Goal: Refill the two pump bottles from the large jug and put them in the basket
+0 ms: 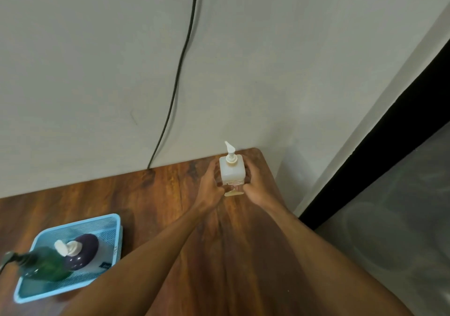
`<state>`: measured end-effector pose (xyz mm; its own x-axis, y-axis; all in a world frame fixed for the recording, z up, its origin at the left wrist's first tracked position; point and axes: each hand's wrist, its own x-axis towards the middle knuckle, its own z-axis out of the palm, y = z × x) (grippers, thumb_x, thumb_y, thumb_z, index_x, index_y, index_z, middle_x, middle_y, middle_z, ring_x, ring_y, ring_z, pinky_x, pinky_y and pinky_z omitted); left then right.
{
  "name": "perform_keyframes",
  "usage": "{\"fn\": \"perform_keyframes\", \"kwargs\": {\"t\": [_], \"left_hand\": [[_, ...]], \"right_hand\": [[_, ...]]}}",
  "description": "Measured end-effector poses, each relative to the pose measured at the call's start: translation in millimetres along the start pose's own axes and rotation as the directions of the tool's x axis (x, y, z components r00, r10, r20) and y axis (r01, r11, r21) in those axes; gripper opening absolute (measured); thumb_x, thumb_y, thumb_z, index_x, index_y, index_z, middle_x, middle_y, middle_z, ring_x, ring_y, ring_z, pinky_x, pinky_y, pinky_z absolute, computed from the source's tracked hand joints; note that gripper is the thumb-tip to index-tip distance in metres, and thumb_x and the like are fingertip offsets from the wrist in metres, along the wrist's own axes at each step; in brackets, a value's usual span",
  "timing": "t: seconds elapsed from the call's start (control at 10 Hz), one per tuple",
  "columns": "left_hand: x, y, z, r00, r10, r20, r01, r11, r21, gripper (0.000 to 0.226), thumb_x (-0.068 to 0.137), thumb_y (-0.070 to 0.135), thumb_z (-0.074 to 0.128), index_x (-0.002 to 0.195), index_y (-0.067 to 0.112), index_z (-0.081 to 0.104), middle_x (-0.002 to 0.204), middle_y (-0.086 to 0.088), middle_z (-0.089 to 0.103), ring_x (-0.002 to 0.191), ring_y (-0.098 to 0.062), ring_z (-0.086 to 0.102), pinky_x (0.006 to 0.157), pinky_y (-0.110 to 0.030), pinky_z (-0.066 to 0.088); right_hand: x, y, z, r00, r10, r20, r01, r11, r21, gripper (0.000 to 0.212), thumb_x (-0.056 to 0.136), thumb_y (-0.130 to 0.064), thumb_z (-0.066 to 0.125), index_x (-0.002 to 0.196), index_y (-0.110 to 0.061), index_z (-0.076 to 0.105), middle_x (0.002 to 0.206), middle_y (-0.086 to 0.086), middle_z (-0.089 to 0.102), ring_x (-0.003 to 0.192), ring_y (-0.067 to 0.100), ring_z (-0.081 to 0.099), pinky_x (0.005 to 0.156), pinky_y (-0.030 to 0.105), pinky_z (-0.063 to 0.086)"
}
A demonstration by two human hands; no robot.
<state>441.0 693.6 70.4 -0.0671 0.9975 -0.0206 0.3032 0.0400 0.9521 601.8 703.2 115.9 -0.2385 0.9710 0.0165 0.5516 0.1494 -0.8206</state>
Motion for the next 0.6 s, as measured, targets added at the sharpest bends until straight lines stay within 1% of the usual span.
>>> {"fn": "perform_keyframes", "kwargs": {"t": [0.1,0.2,0.3,0.4,0.5,0.6], "left_hand": [[13,-15,8,1.0,-0.022,-0.018,0.023,1.0,0.018,0.082,0.076,-0.005,0.081,0.147,0.015,0.043,0.14,0.002,0.058,0.127,-0.016,0.058,0.102,-0.036,0.054],[19,-23,13,0.998,-0.055,-0.022,0.056,0.998,0.042,0.083,0.078,-0.002,0.082,0.148,0.014,0.042,0.143,0.0,0.057,0.13,-0.018,0.057,0.105,-0.044,0.052],[23,-26,15,0.999,-0.043,-0.028,0.045,0.998,0.048,0.086,0.077,0.0,0.084,0.15,0.013,0.04,0.146,-0.001,0.055,0.133,-0.019,0.055,0.108,-0.046,0.051],[19,-23,12,0.999,-0.046,-0.003,0.046,0.996,0.08,0.099,0.073,0.01,0.089,0.154,0.019,0.033,0.147,0.007,0.053,0.132,-0.013,0.054,0.105,-0.037,0.052],[9,-22,0,0.999,-0.031,-0.015,0.033,0.995,0.098,0.12,0.071,0.014,0.091,0.161,0.025,0.012,0.153,0.017,0.038,0.136,-0.002,0.038,0.106,-0.02,0.039],[-6,-10,-18,0.998,-0.026,-0.053,0.031,0.995,0.098,0.121,0.075,0.011,0.088,0.162,0.025,0.005,0.164,0.003,0.03,0.148,-0.012,0.031,0.111,-0.026,0.031]], "right_hand": [[12,19,7,1.0,-0.007,-0.015,0.007,1.0,-0.015,0.072,0.076,-0.003,0.086,0.138,-0.024,0.057,0.103,-0.039,0.045,0.096,-0.039,0.04,0.067,-0.006,0.038],[19,28,11,1.0,0.004,-0.02,-0.005,0.999,-0.039,0.073,0.079,-0.01,0.085,0.14,-0.031,0.053,0.101,-0.042,0.043,0.095,-0.041,0.036,0.067,-0.006,0.037],[24,32,14,1.0,0.001,-0.016,-0.002,0.998,-0.055,0.073,0.081,-0.012,0.084,0.144,-0.031,0.051,0.106,-0.035,0.048,0.096,-0.024,0.046,0.069,-0.007,0.035],[25,35,14,0.999,-0.024,-0.044,0.017,0.987,-0.157,0.075,0.077,-0.026,0.086,0.139,-0.043,0.047,0.119,-0.026,0.05,0.107,-0.002,0.053,0.078,0.007,0.047],[20,38,15,0.996,-0.019,-0.084,0.004,0.986,-0.167,0.08,0.072,-0.029,0.086,0.136,-0.045,0.041,0.126,-0.019,0.05,0.112,0.006,0.056,0.086,0.033,0.057],[7,31,13,0.993,0.068,-0.099,-0.074,0.996,-0.059,0.098,0.076,-0.029,0.082,0.147,-0.049,0.018,0.151,-0.013,0.038,0.127,0.005,0.048,0.099,0.035,0.051]]}}
